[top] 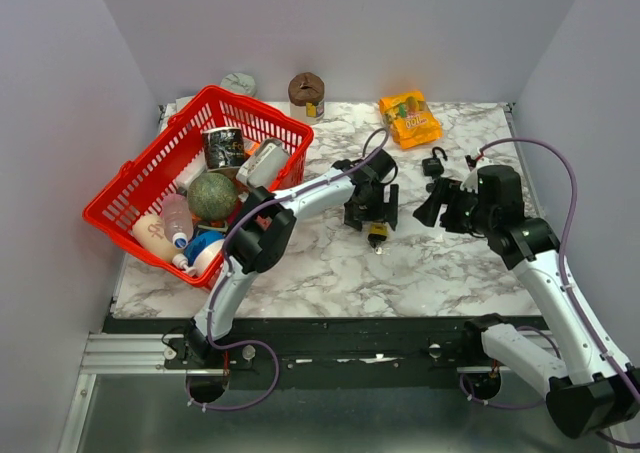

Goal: Unlock with the key

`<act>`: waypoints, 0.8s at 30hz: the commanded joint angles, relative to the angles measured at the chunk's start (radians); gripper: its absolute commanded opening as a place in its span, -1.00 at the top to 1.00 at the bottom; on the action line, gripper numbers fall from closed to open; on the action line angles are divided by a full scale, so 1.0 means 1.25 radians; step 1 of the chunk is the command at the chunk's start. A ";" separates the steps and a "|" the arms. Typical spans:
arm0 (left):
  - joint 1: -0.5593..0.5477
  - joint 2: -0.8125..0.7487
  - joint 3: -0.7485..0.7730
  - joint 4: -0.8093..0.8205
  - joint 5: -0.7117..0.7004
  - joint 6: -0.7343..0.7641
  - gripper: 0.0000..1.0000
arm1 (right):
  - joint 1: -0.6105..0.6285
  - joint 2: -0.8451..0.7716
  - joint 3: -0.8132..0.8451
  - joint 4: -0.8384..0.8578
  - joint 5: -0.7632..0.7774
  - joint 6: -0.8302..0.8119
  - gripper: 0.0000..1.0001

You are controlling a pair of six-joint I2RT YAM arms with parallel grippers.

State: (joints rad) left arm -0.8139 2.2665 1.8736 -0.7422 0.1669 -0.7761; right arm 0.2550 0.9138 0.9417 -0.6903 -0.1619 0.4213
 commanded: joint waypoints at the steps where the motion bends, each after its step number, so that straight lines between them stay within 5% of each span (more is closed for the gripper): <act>1: -0.004 -0.096 -0.003 0.088 -0.014 0.070 -0.98 | -0.002 0.002 -0.008 0.012 0.050 0.017 -0.60; 13: 0.007 -0.464 -0.214 0.228 -0.053 0.232 -0.98 | 0.007 0.139 -0.051 0.134 -0.019 0.079 -0.59; 24: 0.286 -0.696 -0.329 0.212 0.096 0.158 -0.98 | 0.191 0.423 0.033 0.168 0.165 0.080 -0.47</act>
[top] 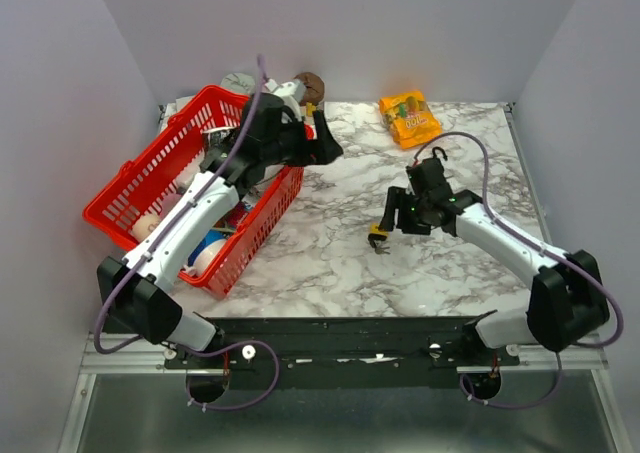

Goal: Unlock with the key

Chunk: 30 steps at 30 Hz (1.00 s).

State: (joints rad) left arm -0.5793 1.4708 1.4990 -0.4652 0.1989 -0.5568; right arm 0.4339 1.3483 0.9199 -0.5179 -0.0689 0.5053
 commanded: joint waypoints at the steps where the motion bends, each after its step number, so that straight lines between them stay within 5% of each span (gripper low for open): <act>1: 0.112 -0.065 -0.035 -0.016 0.076 -0.014 -0.98 | 0.054 0.096 0.062 0.030 0.092 0.014 -0.47; 13: 0.192 -0.111 -0.139 -0.033 0.154 -0.007 -0.98 | 0.091 0.346 0.242 -0.030 0.164 -0.026 -0.40; 30: 0.200 -0.146 -0.146 -0.025 0.138 -0.017 -0.98 | 0.091 0.358 0.192 -0.035 0.130 -0.012 -0.31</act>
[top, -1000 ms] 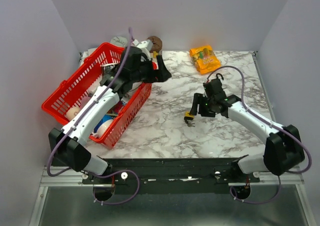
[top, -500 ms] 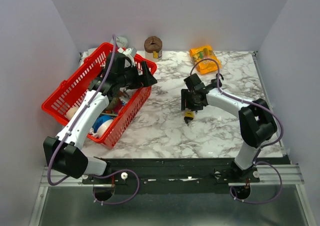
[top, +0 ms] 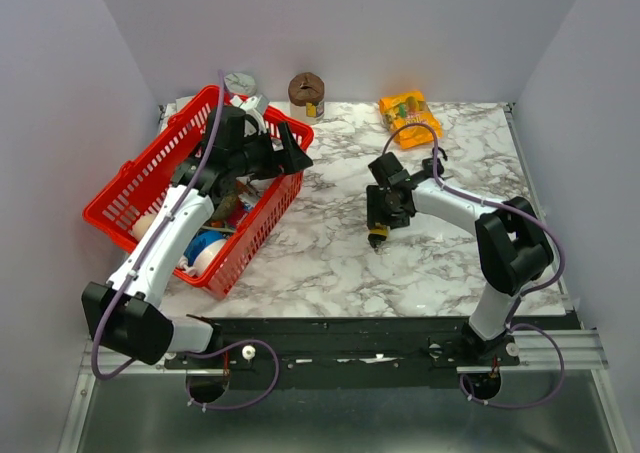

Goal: Unlock with the key

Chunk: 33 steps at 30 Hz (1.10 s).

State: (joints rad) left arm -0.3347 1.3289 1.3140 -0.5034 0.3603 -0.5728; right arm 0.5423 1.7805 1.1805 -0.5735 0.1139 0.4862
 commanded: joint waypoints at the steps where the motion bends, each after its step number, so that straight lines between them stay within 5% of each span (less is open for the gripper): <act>1: 0.004 -0.035 -0.001 0.005 0.006 -0.006 -0.98 | 0.004 0.016 -0.019 0.012 -0.019 0.004 -0.26; 6: 0.005 -0.048 -0.018 0.005 0.004 -0.011 -0.98 | 0.003 0.027 -0.017 0.004 0.023 -0.016 -0.13; 10: 0.004 -0.059 -0.026 0.001 0.001 -0.012 -0.98 | 0.004 0.024 -0.026 -0.006 0.040 -0.029 0.20; 17: 0.005 -0.080 -0.028 -0.004 -0.015 0.002 -0.98 | -0.002 -0.061 -0.071 -0.011 0.074 -0.138 0.49; 33: 0.008 -0.161 -0.078 0.023 -0.058 0.012 -0.98 | -0.278 -0.257 -0.202 0.031 0.007 -0.434 0.54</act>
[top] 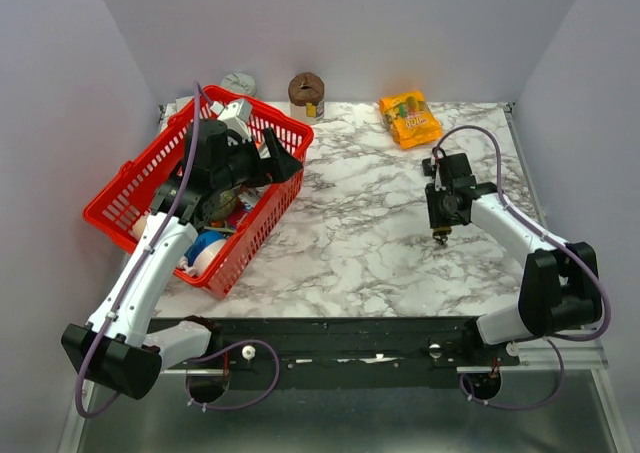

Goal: Unlock with the key

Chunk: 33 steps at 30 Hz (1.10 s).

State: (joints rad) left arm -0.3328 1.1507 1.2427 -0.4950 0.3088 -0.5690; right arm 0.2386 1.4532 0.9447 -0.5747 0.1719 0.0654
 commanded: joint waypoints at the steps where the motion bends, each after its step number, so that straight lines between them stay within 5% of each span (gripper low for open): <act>1: 0.006 -0.017 -0.021 0.016 -0.016 0.008 -0.98 | -0.044 0.011 -0.015 0.031 -0.038 -0.101 0.54; 18: 0.007 -0.053 -0.025 -0.027 -0.013 0.037 -0.98 | -0.115 0.160 0.020 0.073 -0.064 -0.154 0.52; 21: 0.007 -0.058 -0.032 -0.031 -0.018 0.037 -0.98 | -0.116 0.159 0.016 0.076 -0.056 -0.149 0.34; 26: 0.009 -0.053 -0.034 -0.025 -0.015 0.031 -0.98 | -0.116 0.154 0.019 0.068 -0.050 -0.137 -0.39; 33: 0.009 -0.065 -0.047 -0.009 -0.004 0.039 -0.98 | -0.118 0.152 0.046 0.051 -0.022 -0.104 -0.73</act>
State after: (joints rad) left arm -0.3290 1.0958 1.2026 -0.5186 0.3035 -0.5407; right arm 0.1005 1.6325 0.9699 -0.5072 0.1078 -0.0944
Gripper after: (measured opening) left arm 0.988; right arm 0.837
